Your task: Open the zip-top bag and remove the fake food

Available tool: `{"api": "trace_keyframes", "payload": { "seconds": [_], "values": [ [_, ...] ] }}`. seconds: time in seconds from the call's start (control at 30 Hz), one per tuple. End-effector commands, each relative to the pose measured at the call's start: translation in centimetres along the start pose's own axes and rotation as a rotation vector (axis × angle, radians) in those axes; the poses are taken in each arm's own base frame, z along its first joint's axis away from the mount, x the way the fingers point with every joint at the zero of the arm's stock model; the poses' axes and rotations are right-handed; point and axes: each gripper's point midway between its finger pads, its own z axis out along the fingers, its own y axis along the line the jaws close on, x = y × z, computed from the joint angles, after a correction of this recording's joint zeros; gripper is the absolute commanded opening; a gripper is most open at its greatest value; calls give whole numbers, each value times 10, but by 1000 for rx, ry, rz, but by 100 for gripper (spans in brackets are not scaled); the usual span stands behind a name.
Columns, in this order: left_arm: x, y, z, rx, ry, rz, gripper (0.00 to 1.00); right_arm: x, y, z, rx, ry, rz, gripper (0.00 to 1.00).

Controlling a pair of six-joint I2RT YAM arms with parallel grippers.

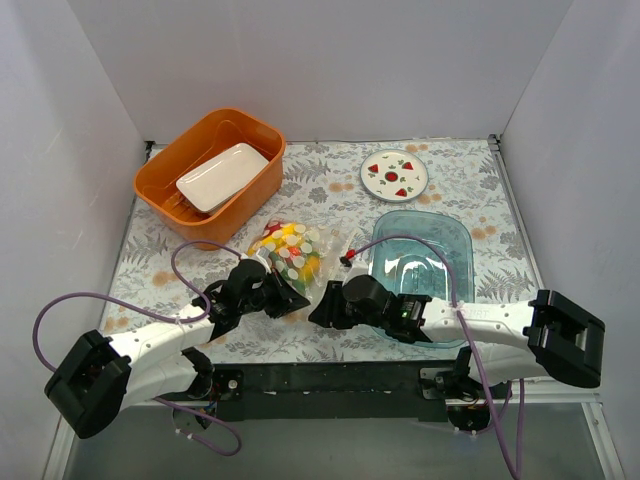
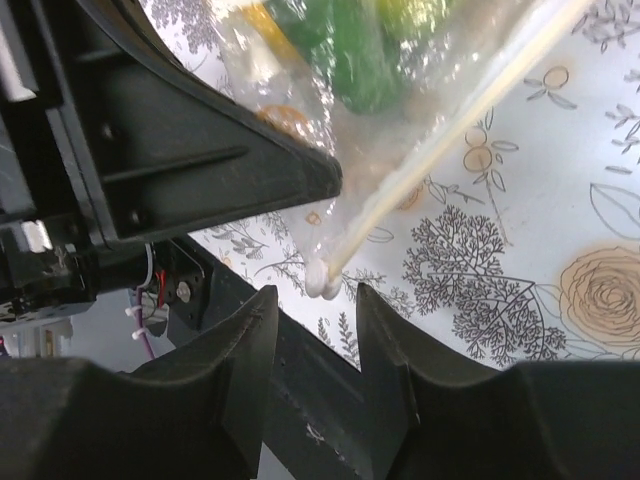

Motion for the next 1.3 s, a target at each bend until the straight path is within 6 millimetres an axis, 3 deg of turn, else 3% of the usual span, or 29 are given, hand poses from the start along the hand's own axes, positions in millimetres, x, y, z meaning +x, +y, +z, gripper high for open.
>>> {"api": "trace_keyframes", "payload": {
  "seconds": [0.0,0.27,0.4,0.53,0.67,0.8,0.93,1.13,1.27],
  "values": [
    [-6,-16,-3,45,-17,-5,0,8,12,2,-57,16,53,45],
    [-4,-17,-3,48,-6,-5,0,1,17,10,-61,-20,68,43],
    [-3,-17,-4,46,-1,-4,0,-2,16,13,-50,-32,69,24],
    [-3,-17,-5,46,-3,-1,0,-6,10,12,-20,-58,70,17],
    [-1,-16,-7,49,5,1,0,-11,-1,6,10,-85,72,17],
    [1,-13,-8,47,12,0,0,-13,-3,4,7,-84,77,34],
    [2,-15,-8,50,16,0,0,-10,4,7,-17,-63,76,40],
    [0,-17,-8,53,13,5,0,-5,5,14,-14,-38,79,38],
    [2,-14,-8,45,20,8,0,-8,3,13,-6,-53,80,27]
  ]
}}
